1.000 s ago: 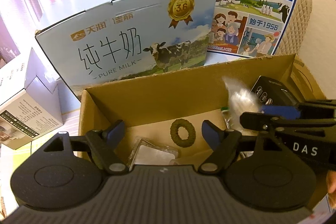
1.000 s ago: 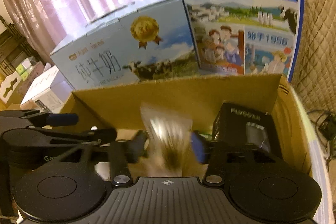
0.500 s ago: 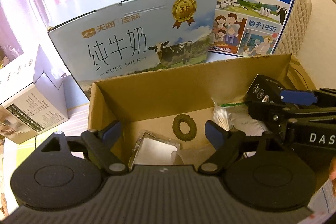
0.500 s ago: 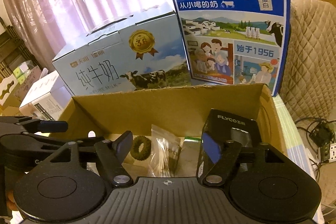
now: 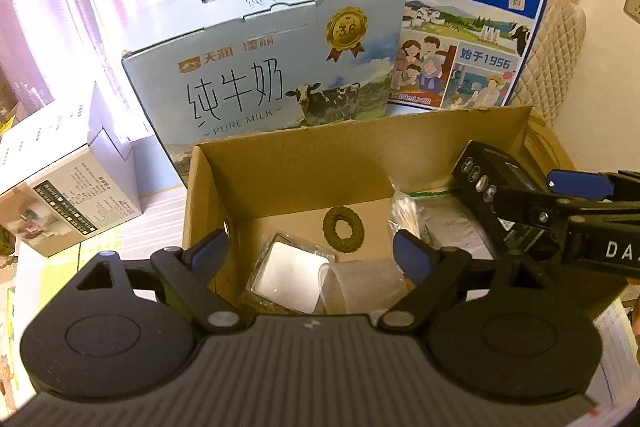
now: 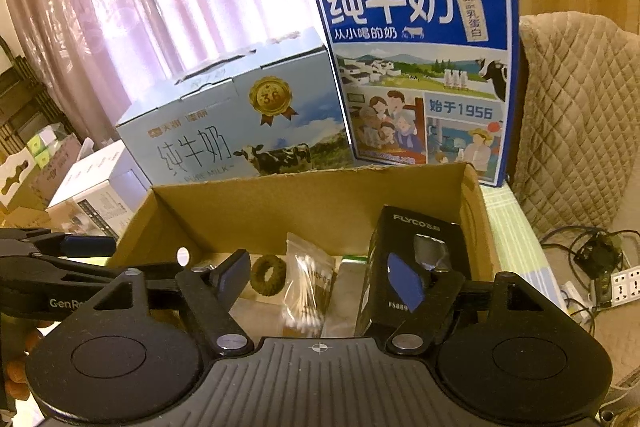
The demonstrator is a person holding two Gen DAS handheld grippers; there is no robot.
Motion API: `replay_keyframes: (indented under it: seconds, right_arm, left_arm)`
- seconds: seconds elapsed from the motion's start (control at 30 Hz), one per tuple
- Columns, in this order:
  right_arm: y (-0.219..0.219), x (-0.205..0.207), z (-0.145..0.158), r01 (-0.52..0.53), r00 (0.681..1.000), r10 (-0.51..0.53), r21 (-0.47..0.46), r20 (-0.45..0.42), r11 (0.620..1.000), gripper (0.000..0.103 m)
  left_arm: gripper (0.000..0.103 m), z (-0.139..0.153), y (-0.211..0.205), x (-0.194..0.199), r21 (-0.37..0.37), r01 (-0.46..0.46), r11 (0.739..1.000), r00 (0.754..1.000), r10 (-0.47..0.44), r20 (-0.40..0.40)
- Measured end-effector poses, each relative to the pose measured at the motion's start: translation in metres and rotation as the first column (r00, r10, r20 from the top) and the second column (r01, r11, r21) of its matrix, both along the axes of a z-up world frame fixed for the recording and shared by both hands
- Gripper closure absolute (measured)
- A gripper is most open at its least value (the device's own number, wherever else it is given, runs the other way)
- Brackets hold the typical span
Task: Organize objects
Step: 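Withdraw both tools up and out of the cardboard box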
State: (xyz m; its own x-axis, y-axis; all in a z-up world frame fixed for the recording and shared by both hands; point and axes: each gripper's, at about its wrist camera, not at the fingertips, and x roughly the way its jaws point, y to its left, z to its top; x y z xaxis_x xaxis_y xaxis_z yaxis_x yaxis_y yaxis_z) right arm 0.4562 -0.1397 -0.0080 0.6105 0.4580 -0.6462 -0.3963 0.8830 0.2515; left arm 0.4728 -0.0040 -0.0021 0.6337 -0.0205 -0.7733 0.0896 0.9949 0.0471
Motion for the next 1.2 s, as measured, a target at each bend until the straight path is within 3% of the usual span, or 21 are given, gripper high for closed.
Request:
replay_keyframes:
  seconds: [0.87,1.2]
  right_arm:
    - [-0.042,-0.120,0.052,0.000,0.998,-0.004,0.055,0.066,0.999,0.028]
    - [-0.045,-0.165,0.057,-0.062,0.995,0.058,0.046,0.082,0.997,0.028]
  left_arm:
    - [0.012,0.068,0.001,-0.128,-0.097,-0.039,0.995,0.992,0.050,0.114]
    - [0.011,0.065,0.002,-0.181,-0.132,-0.049,0.990,0.993,0.063,0.104]
